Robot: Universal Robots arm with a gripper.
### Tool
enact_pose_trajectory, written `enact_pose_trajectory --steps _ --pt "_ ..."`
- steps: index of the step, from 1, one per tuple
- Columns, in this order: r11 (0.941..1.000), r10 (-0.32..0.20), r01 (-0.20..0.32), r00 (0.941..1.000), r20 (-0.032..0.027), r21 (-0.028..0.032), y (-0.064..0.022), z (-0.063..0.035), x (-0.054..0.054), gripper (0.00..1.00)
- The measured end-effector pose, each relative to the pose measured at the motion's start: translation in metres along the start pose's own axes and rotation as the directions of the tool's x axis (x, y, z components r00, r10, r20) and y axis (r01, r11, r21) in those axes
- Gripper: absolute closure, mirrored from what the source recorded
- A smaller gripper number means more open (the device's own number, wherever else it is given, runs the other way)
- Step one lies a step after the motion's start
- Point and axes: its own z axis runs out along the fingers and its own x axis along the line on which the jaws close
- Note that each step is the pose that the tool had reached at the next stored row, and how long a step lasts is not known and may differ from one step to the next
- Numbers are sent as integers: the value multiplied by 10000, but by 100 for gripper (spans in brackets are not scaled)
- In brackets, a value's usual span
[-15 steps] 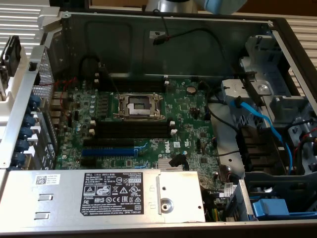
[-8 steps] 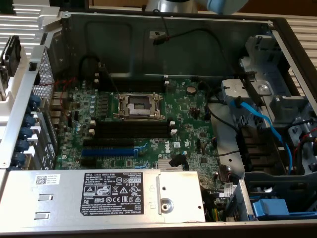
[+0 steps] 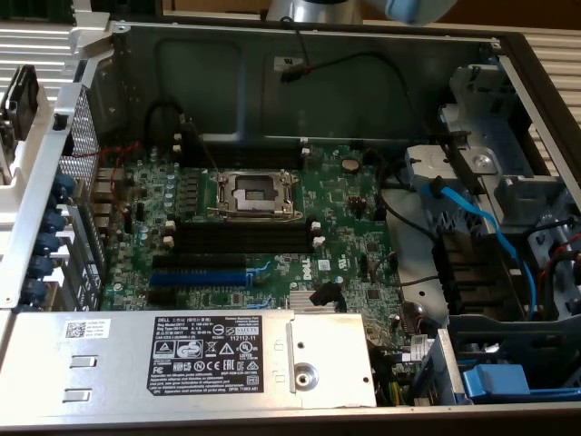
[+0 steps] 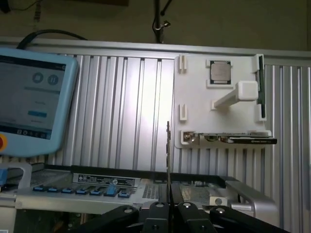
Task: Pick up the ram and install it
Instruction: 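Pick up the ram and move it above insertion slot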
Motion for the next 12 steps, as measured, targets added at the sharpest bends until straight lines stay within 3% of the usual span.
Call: enact_pose_trajectory --steps 12 --pt "9999 3 -3 10000 -5 118 -370 -46 25 87"
